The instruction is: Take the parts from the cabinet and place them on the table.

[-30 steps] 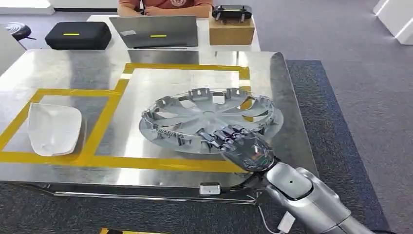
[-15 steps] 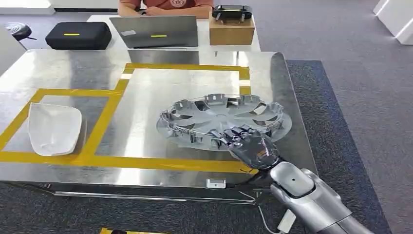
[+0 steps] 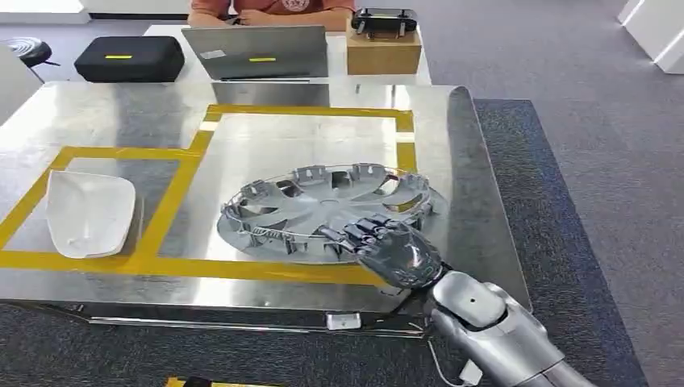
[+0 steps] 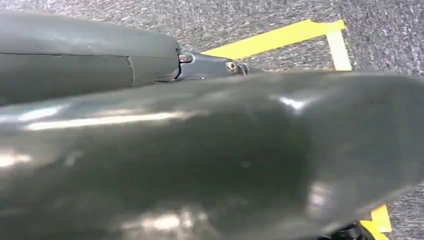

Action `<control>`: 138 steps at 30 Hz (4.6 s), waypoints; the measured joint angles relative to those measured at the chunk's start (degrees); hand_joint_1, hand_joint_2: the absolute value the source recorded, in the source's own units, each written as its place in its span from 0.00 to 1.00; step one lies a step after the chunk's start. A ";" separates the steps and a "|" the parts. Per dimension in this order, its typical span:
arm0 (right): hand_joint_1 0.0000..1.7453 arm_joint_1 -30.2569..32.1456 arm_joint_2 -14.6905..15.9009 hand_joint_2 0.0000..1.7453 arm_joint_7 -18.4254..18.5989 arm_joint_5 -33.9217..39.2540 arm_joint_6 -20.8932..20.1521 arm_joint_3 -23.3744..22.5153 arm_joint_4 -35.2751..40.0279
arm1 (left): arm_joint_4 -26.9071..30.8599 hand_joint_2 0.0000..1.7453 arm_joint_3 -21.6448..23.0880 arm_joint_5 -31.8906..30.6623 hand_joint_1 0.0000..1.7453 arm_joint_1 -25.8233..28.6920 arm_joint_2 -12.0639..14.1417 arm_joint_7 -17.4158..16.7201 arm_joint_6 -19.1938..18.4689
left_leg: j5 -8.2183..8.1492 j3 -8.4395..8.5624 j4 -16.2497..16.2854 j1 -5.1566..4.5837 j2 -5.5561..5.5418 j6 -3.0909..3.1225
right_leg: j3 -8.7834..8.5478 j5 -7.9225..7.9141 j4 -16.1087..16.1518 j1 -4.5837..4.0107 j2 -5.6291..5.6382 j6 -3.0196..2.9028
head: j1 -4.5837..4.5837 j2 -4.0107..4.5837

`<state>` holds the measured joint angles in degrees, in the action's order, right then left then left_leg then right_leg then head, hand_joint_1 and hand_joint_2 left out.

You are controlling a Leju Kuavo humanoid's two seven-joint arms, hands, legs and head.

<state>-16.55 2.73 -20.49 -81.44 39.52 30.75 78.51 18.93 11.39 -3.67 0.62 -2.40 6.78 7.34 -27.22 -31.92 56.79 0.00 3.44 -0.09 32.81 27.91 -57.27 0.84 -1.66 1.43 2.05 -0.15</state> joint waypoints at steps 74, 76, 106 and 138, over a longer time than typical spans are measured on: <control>0.00 -12.46 2.42 1.00 28.67 16.14 -31.54 10.01 0.92 | 5.79 0.00 0.15 -1.14 0.00 4.81 1.86 -4.33 0.70 | 0.00 0.00 0.07 -0.01 0.02 0.00 | 0.01 -0.04 0.01 0.02 0.06 0.03 | 0.00 0.00; 0.00 -13.06 2.73 1.00 29.41 18.54 -34.19 9.18 1.44 | 6.65 0.00 -0.37 -1.84 0.00 5.10 1.99 -5.01 0.70 | 0.00 -0.01 0.07 -0.01 0.01 0.00 | 0.01 -0.04 0.00 0.02 0.04 0.03 | 0.00 0.00; 0.00 -16.38 4.43 1.00 30.98 30.07 -36.38 7.52 6.96 | 11.65 0.00 -14.85 -16.18 0.00 7.64 0.50 -6.23 -4.68 | -0.03 -0.05 0.08 -0.03 0.02 0.04 | 0.01 -0.04 0.00 0.04 0.07 0.03 | 0.00 0.00; 0.00 -16.07 5.02 1.00 25.13 13.66 -22.10 16.04 12.99 | 7.56 0.00 -25.07 -23.02 0.00 5.74 -2.84 -0.09 -8.02 | 0.11 -0.27 0.12 -0.07 -0.13 0.15 | 0.14 -0.20 0.09 0.06 -0.06 0.10 | 0.00 0.00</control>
<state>-32.62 7.76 4.63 -67.78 17.42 46.79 91.50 26.49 -13.68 -26.69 6.35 -5.25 6.69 -0.68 -27.11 -32.19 56.91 -0.07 3.31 0.06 32.95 27.71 -57.18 0.90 -1.72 1.53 2.05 -0.15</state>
